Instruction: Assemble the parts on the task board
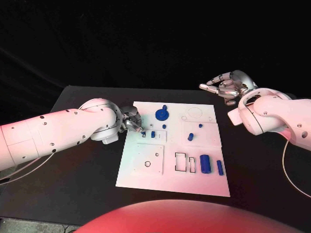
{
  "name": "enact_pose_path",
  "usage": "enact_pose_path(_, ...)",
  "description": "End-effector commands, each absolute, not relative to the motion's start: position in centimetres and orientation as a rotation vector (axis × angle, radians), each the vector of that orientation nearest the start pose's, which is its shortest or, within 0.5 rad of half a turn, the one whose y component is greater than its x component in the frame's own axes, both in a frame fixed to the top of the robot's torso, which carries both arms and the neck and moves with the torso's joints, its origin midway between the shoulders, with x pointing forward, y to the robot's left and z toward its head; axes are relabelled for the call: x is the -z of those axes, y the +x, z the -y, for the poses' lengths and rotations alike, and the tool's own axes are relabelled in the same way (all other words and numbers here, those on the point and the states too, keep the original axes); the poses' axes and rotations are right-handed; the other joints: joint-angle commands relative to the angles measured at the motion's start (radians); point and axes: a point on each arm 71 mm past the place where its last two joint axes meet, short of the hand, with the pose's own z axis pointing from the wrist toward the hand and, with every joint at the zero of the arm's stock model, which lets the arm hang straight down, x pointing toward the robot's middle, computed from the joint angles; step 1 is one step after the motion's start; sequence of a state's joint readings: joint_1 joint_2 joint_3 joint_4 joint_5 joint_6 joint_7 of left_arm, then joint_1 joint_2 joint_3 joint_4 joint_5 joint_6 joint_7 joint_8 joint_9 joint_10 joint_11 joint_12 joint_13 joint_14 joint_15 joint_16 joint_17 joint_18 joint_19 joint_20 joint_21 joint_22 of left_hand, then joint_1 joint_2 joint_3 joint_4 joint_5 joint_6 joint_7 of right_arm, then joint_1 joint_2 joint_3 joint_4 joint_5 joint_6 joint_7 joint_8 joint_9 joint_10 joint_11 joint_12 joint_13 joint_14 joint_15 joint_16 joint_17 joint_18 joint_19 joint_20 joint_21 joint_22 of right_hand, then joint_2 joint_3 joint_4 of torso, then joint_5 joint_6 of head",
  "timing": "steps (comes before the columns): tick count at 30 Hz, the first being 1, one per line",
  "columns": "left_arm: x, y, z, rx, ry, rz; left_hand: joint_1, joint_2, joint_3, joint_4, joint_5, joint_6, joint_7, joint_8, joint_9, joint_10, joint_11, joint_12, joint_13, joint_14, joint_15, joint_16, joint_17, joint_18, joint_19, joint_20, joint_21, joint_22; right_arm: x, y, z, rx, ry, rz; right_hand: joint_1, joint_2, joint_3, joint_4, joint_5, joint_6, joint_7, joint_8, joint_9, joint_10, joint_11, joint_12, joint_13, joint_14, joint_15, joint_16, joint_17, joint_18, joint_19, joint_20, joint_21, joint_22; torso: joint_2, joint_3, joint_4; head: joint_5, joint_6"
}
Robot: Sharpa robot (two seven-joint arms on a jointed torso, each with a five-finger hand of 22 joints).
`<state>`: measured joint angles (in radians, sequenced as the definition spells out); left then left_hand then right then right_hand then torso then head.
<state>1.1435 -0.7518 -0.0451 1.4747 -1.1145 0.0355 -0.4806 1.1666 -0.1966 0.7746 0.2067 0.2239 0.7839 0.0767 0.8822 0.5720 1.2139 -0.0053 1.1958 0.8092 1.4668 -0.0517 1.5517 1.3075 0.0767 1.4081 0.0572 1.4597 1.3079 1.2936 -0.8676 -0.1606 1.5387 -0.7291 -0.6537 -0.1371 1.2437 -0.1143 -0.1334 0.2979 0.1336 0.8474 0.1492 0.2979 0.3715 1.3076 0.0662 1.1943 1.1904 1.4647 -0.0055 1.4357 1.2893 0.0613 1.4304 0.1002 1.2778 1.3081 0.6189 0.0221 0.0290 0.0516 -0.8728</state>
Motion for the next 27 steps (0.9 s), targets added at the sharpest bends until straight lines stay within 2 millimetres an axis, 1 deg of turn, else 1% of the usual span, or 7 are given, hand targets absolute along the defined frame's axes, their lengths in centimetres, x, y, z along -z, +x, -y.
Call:
enact_pose_path(1,25.39,47.19,-18.18,0.475,-0.145,-2.302,0.002,0.005,0.182,-0.177,0.003,0.011,-0.003,0.004,0.001,0.006,0.002,0.001,0.000,0.093,-0.009,0.004,0.227,-0.019,0.005,-0.004,0.006,0.008,18.20,49.14,23.61,-0.760,0.664,-1.590,-0.003,0.011,0.004,-0.004,0.000,-0.007,0.000,0.007,-0.002,-0.008,0.000,-0.005,0.000,0.040,-0.002,-0.006,-0.002,0.006,-0.005,-0.002,-0.003,0.113,0.000,0.0000,-0.0005,0.000,0.000)
enact_pose_path(9,25.65,47.15,-18.09,0.474,-0.140,-2.310,0.002,0.004,0.183,-0.178,0.002,0.011,-0.003,0.003,0.001,0.006,0.002,0.001,0.000,0.093,-0.009,0.004,0.227,-0.020,0.006,-0.004,0.006,0.009,18.21,49.13,23.62,-0.760,0.665,-1.591,-0.003,0.011,0.004,-0.004,0.000,-0.007,0.000,0.007,-0.002,-0.008,0.000,-0.005,0.000,0.040,-0.002,-0.006,-0.002,0.006,-0.005,-0.002,-0.003,0.113,0.001,-0.0001,-0.0001,-0.002,0.000)
enact_pose_path(27,25.98,46.96,-18.06,0.468,-0.125,-2.334,0.002,0.004,0.184,-0.179,0.002,0.011,-0.003,0.003,0.001,0.005,0.002,-0.001,-0.002,0.093,-0.009,0.004,0.227,-0.020,0.007,-0.004,0.007,0.010,18.22,49.13,23.68,-0.758,0.666,-1.590,-0.003,0.011,0.004,-0.004,0.000,-0.007,0.000,0.007,-0.002,-0.008,0.000,-0.005,0.000,0.040,-0.002,-0.006,-0.002,0.006,-0.005,-0.002,-0.003,0.113,0.000,0.0002,-0.0001,-0.001,0.000)
